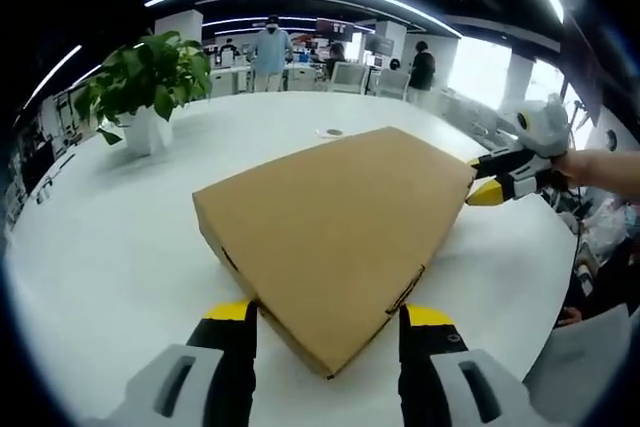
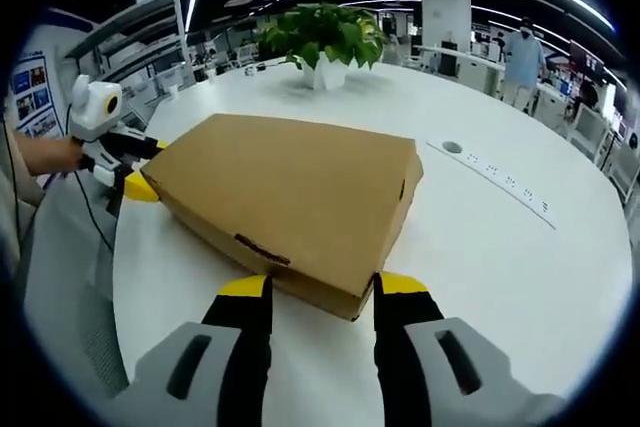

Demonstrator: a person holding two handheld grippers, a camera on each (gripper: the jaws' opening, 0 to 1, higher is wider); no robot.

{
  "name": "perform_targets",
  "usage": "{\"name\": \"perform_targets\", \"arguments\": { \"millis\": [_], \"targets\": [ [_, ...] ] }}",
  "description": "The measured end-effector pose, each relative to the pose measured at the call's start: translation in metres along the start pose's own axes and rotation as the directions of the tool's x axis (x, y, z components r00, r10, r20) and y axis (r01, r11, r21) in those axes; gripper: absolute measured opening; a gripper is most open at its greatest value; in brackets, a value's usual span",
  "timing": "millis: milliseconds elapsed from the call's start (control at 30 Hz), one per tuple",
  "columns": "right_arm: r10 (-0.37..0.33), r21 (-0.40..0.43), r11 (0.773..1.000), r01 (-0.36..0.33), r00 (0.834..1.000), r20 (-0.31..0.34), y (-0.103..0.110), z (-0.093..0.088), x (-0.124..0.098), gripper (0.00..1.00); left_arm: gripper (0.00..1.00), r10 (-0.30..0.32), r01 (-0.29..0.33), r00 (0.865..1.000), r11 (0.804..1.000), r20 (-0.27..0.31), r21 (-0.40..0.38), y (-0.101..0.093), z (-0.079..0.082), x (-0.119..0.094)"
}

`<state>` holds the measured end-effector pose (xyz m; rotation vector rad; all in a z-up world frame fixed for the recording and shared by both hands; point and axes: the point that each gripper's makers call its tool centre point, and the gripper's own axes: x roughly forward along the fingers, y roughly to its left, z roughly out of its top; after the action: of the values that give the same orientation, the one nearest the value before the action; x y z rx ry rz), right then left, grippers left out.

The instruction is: Operate the shoe box by opening the lid, removing the specified soft item, and placing it in the target area until the item is outside and the box remains undamaged.

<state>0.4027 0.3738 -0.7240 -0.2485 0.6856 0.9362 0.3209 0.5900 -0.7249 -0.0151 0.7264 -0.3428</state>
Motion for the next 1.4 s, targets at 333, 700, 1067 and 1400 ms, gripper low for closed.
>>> {"name": "perform_targets", "arguments": {
  "millis": [333,700,1067,1400],
  "targets": [
    [-0.038,0.046,0.998,0.038,0.999,-0.002,0.018,-0.007,-0.006,0.36,0.56,-0.049,0.05,0.998,0.998,-0.036,0.045,0.006,-0.006,-0.007],
    [-0.083,0.09,0.992,0.083,0.997,-0.001,0.039,-0.015,-0.012,0.35,0.56,-0.099,0.107,0.991,0.989,-0.087,0.098,0.012,-0.011,-0.013],
    [-0.114,0.122,0.986,0.111,0.993,0.022,0.06,-0.021,-0.019,0.34,0.55,-0.138,0.156,0.983,0.976,-0.121,0.154,0.019,-0.018,-0.021],
    [-0.142,0.139,0.981,0.136,0.989,0.038,0.073,-0.026,-0.023,0.33,0.55,-0.165,0.187,0.977,0.966,-0.132,0.18,0.023,-0.022,-0.026]
  ]
}}
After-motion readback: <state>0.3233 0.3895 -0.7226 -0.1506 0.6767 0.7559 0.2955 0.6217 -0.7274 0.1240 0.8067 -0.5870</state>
